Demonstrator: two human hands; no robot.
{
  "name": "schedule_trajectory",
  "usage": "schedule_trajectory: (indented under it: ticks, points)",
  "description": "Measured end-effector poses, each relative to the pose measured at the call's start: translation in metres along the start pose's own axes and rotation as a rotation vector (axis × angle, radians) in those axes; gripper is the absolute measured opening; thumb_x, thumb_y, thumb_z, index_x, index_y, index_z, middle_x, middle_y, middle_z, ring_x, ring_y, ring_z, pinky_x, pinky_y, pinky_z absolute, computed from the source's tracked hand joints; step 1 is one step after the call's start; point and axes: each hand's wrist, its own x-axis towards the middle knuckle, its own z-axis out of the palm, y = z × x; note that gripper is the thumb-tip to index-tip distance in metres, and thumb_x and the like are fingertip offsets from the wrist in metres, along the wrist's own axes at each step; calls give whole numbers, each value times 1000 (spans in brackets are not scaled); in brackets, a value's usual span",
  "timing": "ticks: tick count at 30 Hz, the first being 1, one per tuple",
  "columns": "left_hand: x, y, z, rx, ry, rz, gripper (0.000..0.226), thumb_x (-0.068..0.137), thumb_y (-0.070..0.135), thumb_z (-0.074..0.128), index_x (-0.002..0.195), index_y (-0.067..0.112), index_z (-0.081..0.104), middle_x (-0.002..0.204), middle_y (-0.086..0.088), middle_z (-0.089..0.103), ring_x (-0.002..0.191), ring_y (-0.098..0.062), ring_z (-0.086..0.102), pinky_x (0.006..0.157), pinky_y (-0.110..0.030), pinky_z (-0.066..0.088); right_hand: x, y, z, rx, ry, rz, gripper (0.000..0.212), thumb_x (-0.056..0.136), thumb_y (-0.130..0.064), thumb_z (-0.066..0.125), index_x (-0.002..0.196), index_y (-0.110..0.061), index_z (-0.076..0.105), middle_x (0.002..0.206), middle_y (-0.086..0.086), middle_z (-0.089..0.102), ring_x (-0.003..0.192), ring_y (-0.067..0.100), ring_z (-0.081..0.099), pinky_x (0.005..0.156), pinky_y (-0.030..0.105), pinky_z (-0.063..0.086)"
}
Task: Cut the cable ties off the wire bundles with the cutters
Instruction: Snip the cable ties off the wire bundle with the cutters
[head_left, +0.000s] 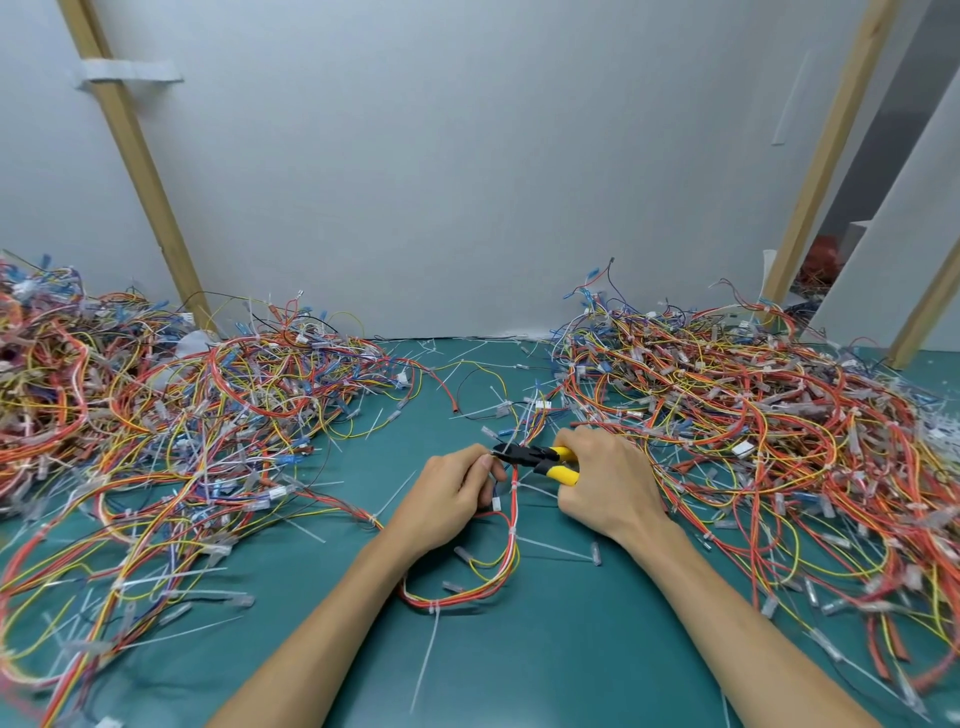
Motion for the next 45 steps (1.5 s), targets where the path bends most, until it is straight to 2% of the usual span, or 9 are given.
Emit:
schedule_trajectory:
  ticks: [6,11,18,25,38,45]
  points:
    - [0,1,0,5,2,1,31,104,14,37,86,17,61,56,11,55,56,-4,50,60,-12,37,0,1,0,-17,-9,1,25,63,-26,60,87,-23,57,76,-7,48,73,19,44,65,29,30]
    - [0,1,0,6,-2,-3,31,104,14,37,86,17,62,57,10,55,56,-4,50,59,-12,36,0,-1,-2,-16,-21,10,20,63,-24,64,77,-25,50,69,-7,47,69,20,44,62,28,27]
    - [0,1,0,10,-6,-2,31,104,14,37,86,17,62,58,9,56,57,-4,51,60,-13,37,0,-1,-2,-27,-37,39,15,60,-23,60,66,-24,45,61,-7,49,63,21,47,55,27,26]
    - [0,2,0,23,-3,5,30,103,14,39,86,15,63,57,10,55,54,-5,49,58,-13,35,2,0,-1,-52,-58,40,15,60,-29,57,74,-24,57,64,-5,58,64,22,53,54,26,31]
    - [0,1,-1,18,-11,6,31,103,16,39,84,16,62,56,11,55,55,-4,50,58,-13,36,2,-2,-2,-55,-61,52,17,58,-27,57,74,-24,58,58,-5,54,60,24,52,48,23,22]
    - [0,1,-2,4,-20,0,31,103,16,39,84,16,63,57,12,56,55,-3,51,58,-13,36,2,-3,-3,-35,-85,72,14,59,-26,59,73,-22,58,55,-5,52,58,23,50,48,24,25]
